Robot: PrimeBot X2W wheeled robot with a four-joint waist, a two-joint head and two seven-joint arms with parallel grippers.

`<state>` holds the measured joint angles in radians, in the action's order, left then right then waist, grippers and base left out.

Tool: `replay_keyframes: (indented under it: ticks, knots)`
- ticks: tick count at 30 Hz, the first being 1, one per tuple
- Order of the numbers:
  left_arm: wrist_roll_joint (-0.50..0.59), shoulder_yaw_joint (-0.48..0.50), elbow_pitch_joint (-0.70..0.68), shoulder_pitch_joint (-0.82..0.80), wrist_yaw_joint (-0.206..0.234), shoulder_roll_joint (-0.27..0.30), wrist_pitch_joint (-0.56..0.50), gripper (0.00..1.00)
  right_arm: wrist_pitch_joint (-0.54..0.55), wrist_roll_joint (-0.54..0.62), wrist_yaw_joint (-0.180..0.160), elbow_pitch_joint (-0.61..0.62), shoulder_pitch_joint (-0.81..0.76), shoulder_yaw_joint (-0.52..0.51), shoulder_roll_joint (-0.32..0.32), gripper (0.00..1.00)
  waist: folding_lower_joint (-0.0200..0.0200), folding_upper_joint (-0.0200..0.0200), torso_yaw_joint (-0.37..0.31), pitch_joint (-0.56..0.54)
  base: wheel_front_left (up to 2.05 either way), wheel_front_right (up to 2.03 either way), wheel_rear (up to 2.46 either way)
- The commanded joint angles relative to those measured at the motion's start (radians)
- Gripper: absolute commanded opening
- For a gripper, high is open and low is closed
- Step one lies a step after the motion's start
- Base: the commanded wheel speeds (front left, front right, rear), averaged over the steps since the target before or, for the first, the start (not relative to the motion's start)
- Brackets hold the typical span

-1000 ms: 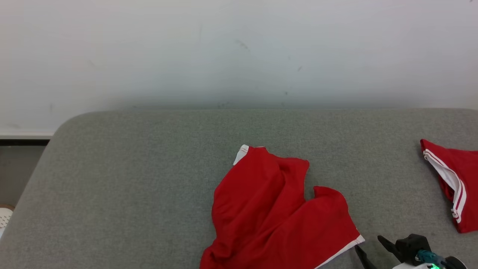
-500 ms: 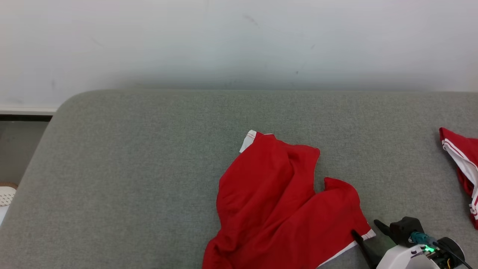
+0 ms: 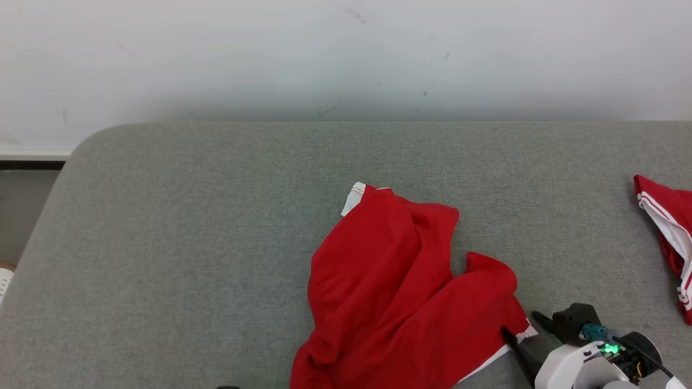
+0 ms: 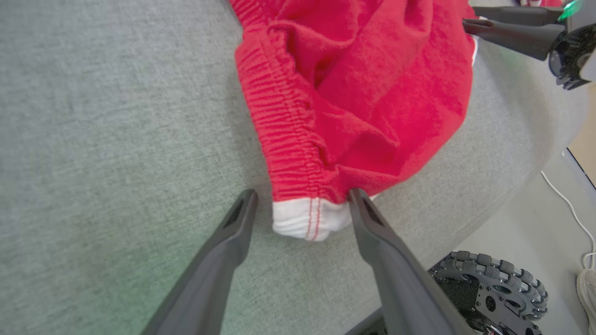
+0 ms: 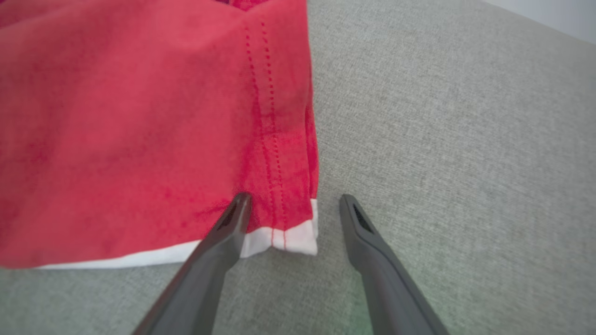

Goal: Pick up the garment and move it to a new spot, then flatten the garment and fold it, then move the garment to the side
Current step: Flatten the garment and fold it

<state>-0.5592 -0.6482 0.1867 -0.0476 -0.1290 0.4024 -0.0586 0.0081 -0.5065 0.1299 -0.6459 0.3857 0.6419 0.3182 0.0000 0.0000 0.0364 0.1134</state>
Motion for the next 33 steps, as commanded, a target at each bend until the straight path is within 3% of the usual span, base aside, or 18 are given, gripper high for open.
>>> replay_keyframes:
  ticks: [1,2,4,5,7,8,9,10,11,19,23,33]
  knots:
    - [-0.012,-0.014,0.008,-0.014,-0.002,0.004,0.006,1.0,0.019,-0.018,0.001,-0.017,-0.007,0.029,-0.007,1.0,0.0,0.0,0.0,-0.001,0.0,0.0,0.0]
    - [-0.021,-0.026,0.012,-0.018,-0.002,0.001,0.007,1.0,0.025,-0.026,0.002,-0.019,-0.006,0.043,-0.009,1.0,0.0,0.0,0.0,-0.002,0.0,0.0,0.0]
    - [-0.032,-0.044,0.022,-0.028,-0.002,0.001,0.015,0.61,0.04,-0.046,0.004,-0.026,-0.006,0.069,-0.01,0.97,0.0,0.0,0.001,-0.003,0.0,0.0,0.0]
    - [-0.039,-0.054,0.028,-0.034,-0.002,-0.001,0.017,0.47,0.049,-0.058,0.004,-0.028,-0.007,0.081,-0.011,0.82,0.0,0.0,0.002,-0.003,0.0,0.0,0.0]
    - [-0.056,-0.074,0.04,-0.042,-0.002,-0.005,0.028,0.36,0.064,-0.094,0.004,-0.035,-0.006,0.095,-0.017,0.64,0.0,0.0,0.002,-0.005,0.0,0.0,0.0]
    - [-0.064,-0.084,0.047,-0.047,-0.002,-0.008,0.034,0.27,0.075,-0.105,0.004,-0.038,-0.003,0.104,-0.017,0.44,0.0,0.0,0.001,-0.006,0.0,0.0,0.0]
    - [-0.068,-0.097,0.054,-0.052,-0.002,-0.011,0.036,0.13,0.083,-0.118,0.004,-0.036,0.0,0.118,-0.016,0.38,0.0,0.0,0.001,-0.008,0.0,0.0,0.0]
    - [-0.08,-0.11,0.06,-0.054,-0.002,-0.015,0.042,0.05,0.078,-0.146,0.004,-0.031,0.001,0.119,-0.021,0.0,0.0,0.0,-0.001,-0.012,0.0,0.0,0.0]
    - [-0.093,-0.121,0.067,-0.055,-0.002,-0.019,0.048,0.0,0.08,-0.174,0.004,-0.025,0.001,0.117,-0.026,0.0,0.0,0.0,-0.002,-0.015,0.0,0.0,0.0]
    - [-0.278,-0.143,0.044,-0.045,-0.002,-0.042,0.103,0.0,0.048,-0.384,0.001,0.082,0.004,0.091,0.023,0.0,0.0,0.0,-0.025,-0.061,0.0,0.0,0.0]
    - [-0.375,-0.115,-0.06,-0.037,-0.002,-0.002,0.114,0.0,0.025,-0.494,0.001,0.189,-0.018,0.051,0.069,0.0,0.0,0.0,-0.043,-0.102,0.0,0.0,0.0]
    - [-0.481,-0.054,-0.42,-0.067,0.006,0.094,0.036,0.0,-0.008,-0.704,0.001,0.545,-0.106,-0.129,0.23,0.0,0.0,0.0,-0.084,-0.166,0.0,0.0,0.0]
